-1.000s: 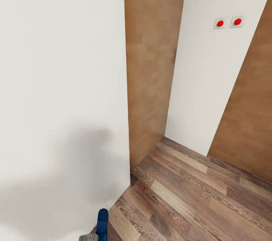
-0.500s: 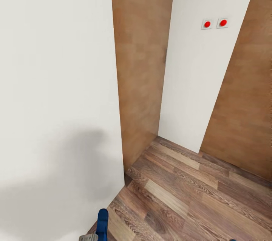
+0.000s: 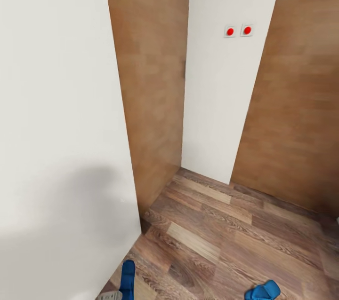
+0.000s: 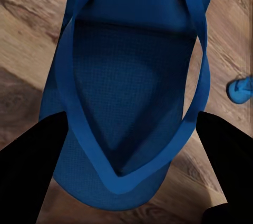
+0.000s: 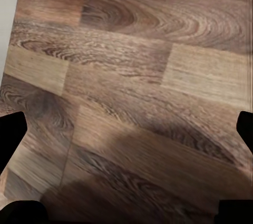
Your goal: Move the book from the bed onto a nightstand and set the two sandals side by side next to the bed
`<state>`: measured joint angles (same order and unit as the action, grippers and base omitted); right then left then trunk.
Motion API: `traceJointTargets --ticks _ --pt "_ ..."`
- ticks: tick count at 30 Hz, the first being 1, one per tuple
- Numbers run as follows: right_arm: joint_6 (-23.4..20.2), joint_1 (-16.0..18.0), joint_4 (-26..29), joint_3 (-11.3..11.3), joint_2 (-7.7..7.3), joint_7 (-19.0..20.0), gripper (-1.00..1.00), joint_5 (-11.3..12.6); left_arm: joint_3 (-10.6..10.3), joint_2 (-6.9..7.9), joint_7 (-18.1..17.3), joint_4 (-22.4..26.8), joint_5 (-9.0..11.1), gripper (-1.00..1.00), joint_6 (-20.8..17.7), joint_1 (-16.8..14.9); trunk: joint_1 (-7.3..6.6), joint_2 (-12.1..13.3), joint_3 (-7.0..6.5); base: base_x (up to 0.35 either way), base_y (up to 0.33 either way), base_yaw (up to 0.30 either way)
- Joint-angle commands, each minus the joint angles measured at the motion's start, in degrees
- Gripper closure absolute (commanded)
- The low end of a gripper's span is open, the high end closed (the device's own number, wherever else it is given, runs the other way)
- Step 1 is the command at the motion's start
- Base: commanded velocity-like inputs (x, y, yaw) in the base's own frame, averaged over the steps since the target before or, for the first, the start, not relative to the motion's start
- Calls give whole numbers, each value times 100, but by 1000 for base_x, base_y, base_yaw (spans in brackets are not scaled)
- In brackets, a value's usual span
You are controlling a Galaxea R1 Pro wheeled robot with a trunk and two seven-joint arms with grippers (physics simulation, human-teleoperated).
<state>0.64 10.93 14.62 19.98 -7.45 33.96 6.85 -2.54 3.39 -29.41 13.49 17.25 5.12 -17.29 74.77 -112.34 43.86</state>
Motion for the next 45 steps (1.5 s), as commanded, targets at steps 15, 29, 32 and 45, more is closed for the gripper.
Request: traceJointTargets --ticks 15,29,32,45 --pt "6 6 -12 -3 -2 23 -100 45 -27 4 -12 -5 30 100 24 -2 -1 -2 5 219 0 -164" --pt "6 6 -12 -3 -2 23 -100 45 -27 4 -12 -5 33 100 24 -2 -1 -2 5 187 0 -1" --pt "6 6 -12 -3 -2 23 -100 45 -27 4 -12 -5 32 100 24 -2 -1 -2 5 285 0 0" --pt "6 6 -12 -3 -2 23 -100 45 -27 4 -12 -5 33 100 25 -2 -1 -2 51 52 0 0"
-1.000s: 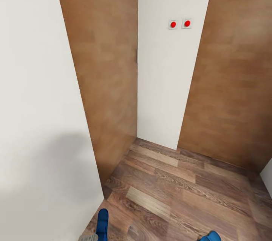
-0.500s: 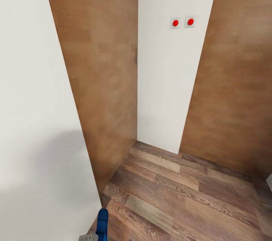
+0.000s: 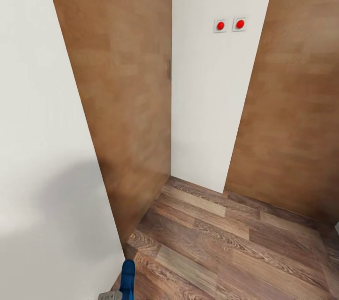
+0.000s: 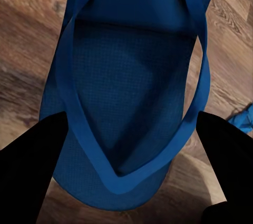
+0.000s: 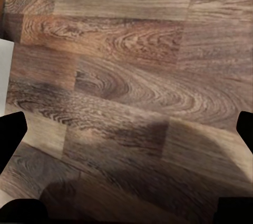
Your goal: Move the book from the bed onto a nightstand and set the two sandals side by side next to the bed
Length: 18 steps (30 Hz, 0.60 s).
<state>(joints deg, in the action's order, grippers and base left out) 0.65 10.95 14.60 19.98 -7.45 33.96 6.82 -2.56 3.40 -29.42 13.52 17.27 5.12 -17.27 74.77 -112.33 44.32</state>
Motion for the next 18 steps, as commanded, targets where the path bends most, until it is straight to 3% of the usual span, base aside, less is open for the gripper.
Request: traceJointTargets --ticks 1,6,18 --pt "5 4 -10 -3 -2 23 -100 47 -26 3 -11 -7 30 100 25 -4 -1 -2 11 0 0 0" --pt "5 4 -10 -3 -2 23 -100 47 -26 3 -12 -7 30 100 25 -4 -1 -2 19 104 0 0" --pt "5 4 -10 -3 -2 23 -100 47 -26 3 -13 -7 30 100 24 -4 -1 -2 20 263 0 0"
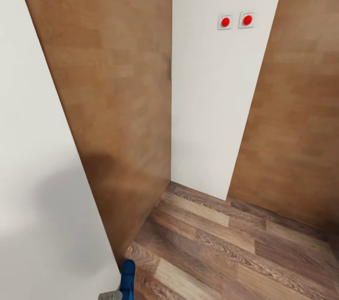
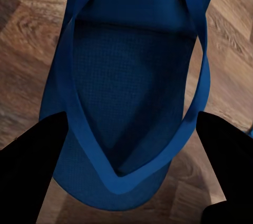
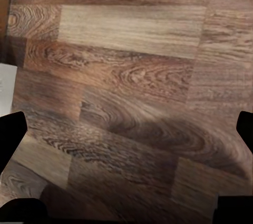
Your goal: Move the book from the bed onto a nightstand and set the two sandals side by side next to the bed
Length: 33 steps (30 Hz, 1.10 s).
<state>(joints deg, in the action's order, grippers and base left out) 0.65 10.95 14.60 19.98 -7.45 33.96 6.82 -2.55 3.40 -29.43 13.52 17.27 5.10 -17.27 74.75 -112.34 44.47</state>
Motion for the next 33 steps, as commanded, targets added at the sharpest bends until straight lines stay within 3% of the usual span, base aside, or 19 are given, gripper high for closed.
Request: traceJointTargets --ticks 1,10,33 --pt "5 4 -10 -3 -2 23 -100 47 -26 3 -11 -7 31 100 26 -4 1 -2 5 137 0 0" --pt "5 4 -10 -3 -2 23 -100 47 -26 3 -12 -7 31 100 26 -4 1 -2 5 24 0 -61" --pt "5 4 -10 -3 -2 23 -100 47 -26 3 -19 -7 31 100 27 -4 1 -2 5 26 0 -242"
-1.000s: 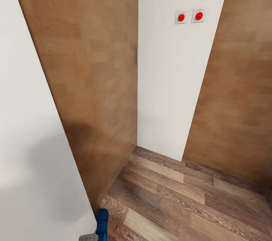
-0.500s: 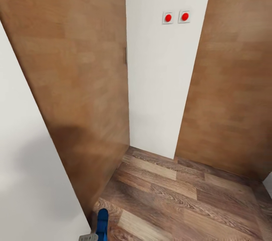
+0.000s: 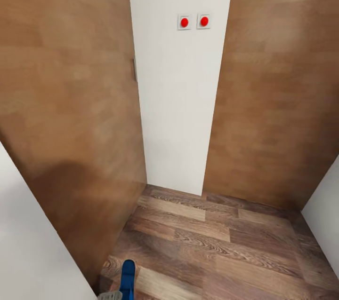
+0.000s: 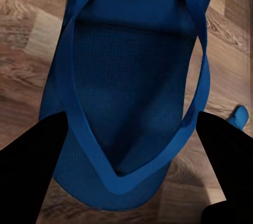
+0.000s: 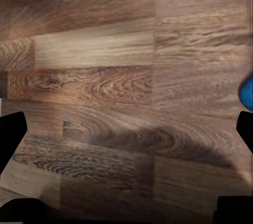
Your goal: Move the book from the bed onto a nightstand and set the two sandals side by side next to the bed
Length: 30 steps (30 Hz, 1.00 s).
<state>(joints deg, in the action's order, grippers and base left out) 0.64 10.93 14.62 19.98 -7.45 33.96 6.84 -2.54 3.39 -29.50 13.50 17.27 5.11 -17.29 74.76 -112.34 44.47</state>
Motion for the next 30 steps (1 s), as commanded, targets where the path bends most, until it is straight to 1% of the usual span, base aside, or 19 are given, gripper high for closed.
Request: traceJointTargets --ticks 1,5,9,15,21,30 --pt "6 5 -11 -3 -2 23 -100 45 -27 4 -12 -5 31 100 25 -3 0 -2 5 116 0 -249" --pt "6 5 -11 -3 -2 23 -100 45 -27 4 -12 -5 31 100 27 -3 0 -2 5 147 4 -249" --pt "6 5 -11 -3 -2 23 -100 45 -27 4 -12 -5 31 100 25 -3 0 -2 5 261 60 -239" --pt "6 5 -11 -3 -2 23 -100 45 -27 4 -12 -5 31 100 25 -3 0 -2 5 230 55 -75" --pt "6 5 -11 -3 -2 23 -100 45 -27 4 -12 -5 31 100 25 -3 0 -2 5 31 6 -65" --pt "6 5 -11 -3 4 23 -100 45 -27 4 -12 -5 31 100 25 -3 0 -2 5 2 0 -231"
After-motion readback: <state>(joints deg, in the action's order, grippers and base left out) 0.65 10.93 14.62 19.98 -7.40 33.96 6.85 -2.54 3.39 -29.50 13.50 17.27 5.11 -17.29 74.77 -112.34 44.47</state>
